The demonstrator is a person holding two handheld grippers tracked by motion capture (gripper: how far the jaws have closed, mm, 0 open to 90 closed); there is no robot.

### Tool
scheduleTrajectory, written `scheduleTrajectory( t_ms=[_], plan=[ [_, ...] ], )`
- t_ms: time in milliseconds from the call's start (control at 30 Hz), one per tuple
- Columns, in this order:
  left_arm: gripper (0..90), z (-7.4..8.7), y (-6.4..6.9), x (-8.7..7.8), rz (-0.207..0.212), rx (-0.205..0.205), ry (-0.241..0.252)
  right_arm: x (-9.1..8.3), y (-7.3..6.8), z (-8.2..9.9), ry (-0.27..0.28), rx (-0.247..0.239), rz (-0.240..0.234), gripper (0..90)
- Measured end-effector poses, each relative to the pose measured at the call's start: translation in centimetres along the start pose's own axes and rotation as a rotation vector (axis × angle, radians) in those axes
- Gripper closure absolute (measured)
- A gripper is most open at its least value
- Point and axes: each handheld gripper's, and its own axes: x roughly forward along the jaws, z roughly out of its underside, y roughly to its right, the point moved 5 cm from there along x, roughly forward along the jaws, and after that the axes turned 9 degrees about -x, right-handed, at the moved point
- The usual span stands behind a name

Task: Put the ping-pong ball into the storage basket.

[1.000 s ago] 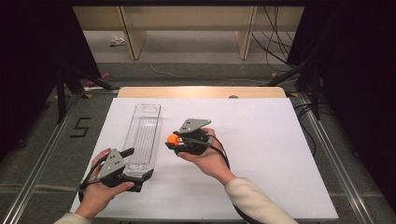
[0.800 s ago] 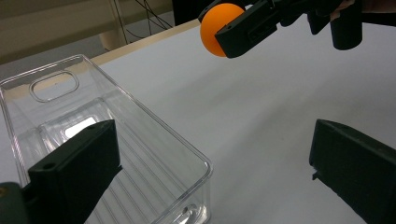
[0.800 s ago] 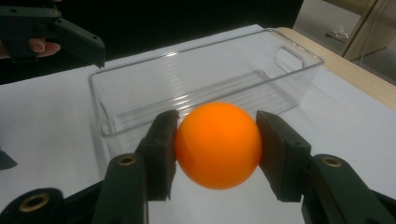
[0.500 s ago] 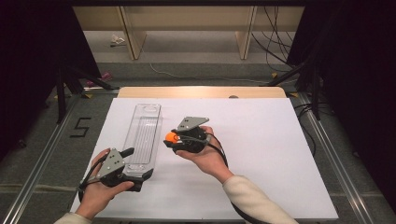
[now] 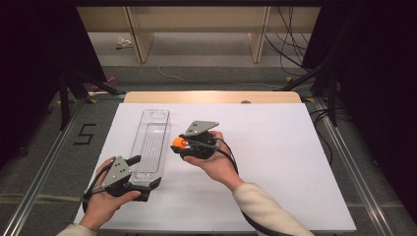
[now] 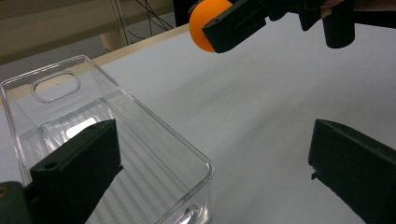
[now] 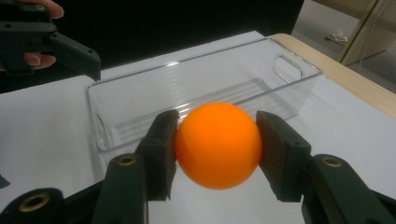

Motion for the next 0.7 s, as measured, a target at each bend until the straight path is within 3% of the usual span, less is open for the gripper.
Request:
scheduleTrajectory(
  t_ms=[700],
  plan=[
    [2.2, 0.0, 0.0, 0.0, -0.001, 0.002, -0.002, 1.1, -0.1, -1.2, 0.002, -0.012, -0.009, 51.3]
  ],
)
